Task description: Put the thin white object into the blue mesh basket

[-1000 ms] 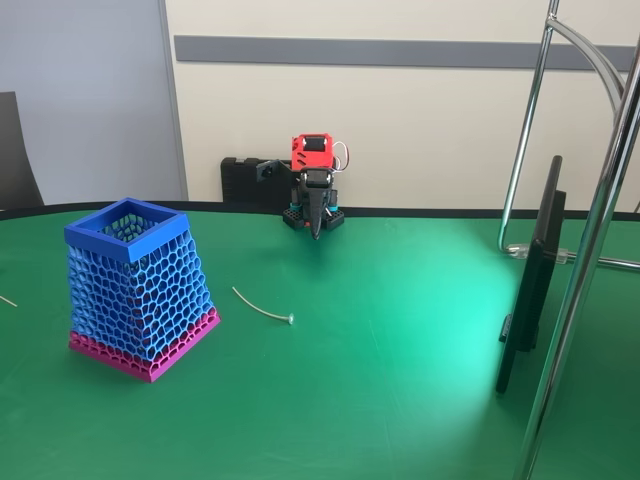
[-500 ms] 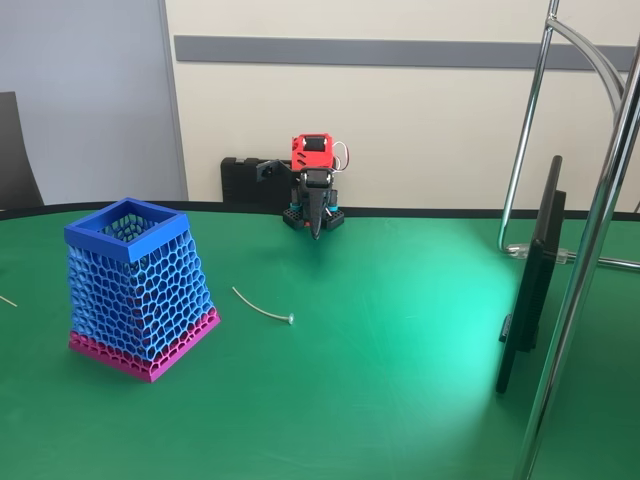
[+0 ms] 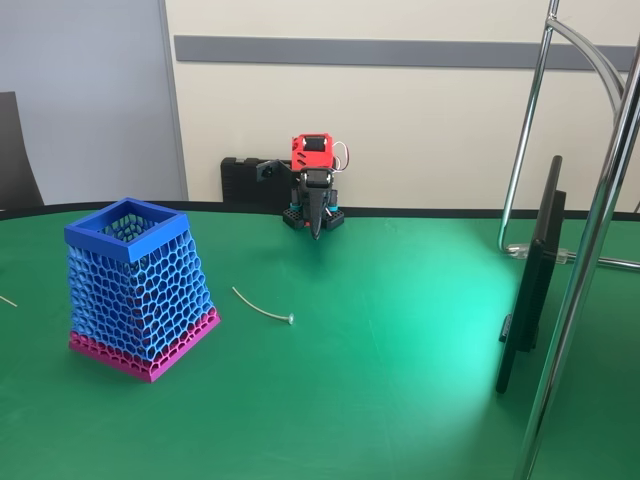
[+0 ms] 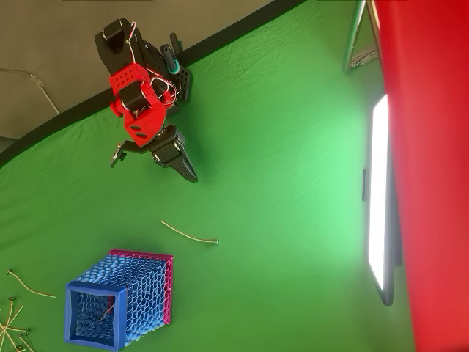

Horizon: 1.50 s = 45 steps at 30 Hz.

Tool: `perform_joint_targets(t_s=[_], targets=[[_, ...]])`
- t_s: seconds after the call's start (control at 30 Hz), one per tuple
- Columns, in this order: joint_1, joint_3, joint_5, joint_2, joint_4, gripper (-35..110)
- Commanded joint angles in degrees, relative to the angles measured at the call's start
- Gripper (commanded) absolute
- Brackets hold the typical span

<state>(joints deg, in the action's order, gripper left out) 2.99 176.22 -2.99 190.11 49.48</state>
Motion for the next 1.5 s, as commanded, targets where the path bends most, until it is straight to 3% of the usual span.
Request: perform_joint_targets(t_s=[0.0,1.13,1.47], targets=[[0.35,0.44,-0.44,0.35,0.18,1],[0.70,0.18,-0.53,-0.18,0.00,1],[0.70,-10.81,4.39,-17.93,-0.79,1]])
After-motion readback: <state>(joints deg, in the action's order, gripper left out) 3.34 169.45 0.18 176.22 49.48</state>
